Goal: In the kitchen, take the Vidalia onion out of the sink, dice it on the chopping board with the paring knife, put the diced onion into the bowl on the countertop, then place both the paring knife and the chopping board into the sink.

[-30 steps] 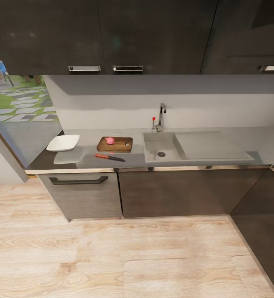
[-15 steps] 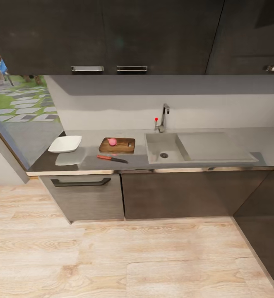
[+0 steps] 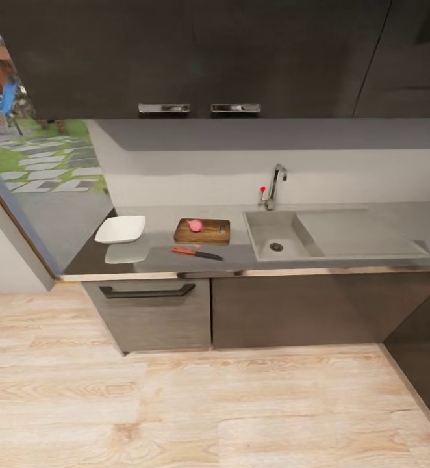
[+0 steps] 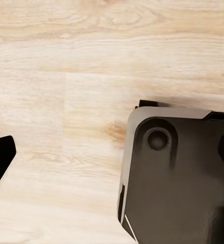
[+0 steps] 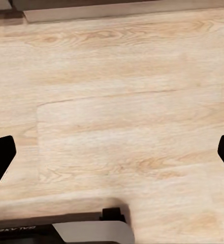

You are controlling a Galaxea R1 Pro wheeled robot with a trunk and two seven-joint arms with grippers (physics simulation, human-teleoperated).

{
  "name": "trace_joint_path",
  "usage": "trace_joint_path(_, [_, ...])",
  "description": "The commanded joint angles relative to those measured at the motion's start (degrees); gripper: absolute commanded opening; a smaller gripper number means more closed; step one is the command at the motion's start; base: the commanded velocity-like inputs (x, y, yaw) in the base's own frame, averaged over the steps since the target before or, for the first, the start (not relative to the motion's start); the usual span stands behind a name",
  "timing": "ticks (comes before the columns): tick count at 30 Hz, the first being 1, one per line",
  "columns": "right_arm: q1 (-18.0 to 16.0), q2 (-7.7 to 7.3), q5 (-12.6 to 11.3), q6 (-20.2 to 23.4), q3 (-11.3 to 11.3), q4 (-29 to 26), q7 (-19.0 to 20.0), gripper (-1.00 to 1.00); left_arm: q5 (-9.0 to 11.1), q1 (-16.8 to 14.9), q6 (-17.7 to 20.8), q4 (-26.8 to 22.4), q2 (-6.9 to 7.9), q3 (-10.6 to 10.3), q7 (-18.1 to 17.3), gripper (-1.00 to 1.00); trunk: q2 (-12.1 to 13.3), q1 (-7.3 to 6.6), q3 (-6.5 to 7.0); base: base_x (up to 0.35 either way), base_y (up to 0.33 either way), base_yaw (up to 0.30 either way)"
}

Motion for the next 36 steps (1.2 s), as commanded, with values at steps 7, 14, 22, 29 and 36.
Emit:
trace_joint_path(7, [0.0, 0.1, 0.5, -0.2, -0.5, 0.0, 0.4, 1.0, 0.6, 0.0, -0.1, -0.1, 0.11, -0.5, 0.5, 1.0, -0.1, 0.03, -0.09, -0.023, 0.313, 0.0])
trace_joint_path(14, [-0.1, 0.08, 0.7, -0.2, -0.4, 1.7, 0.3, 1.0, 0.6, 0.0, -0.1, -0.1, 0.13, -0.5, 0.5, 1.0, -0.1, 0.03, -0.09, -0.108, 0.291, 0.0])
trace_joint_path(22, [-0.1, -0.17, 0.7, -0.2, -0.5, 7.4, 0.1, 1.0, 0.6, 0.0, -0.1, -0.1, 0.12, -0.5, 0.5, 1.0, -0.1, 0.03, -0.09, -0.028, 0.058, 0.0])
trace_joint_path(29, [-0.1, -0.52, 0.8, -0.2, -0.6, 15.4, 0.0, 1.0, 0.5, 0.0, -0.1, 0.9, 0.1, -0.5, 0.5, 1.0, -0.1, 0.03, -0.09, 0.0, 0.001, 0.0])
trace_joint_path(36, [-0.1, -0.55, 0.8, 0.0, -0.4, 19.0, 0.0, 1.0, 0.5, 0.0, -0.1, 1.2, 0.1, -0.5, 0.5, 1.0, -0.1, 0.03, -0.09, 0.0, 0.0, 0.0])
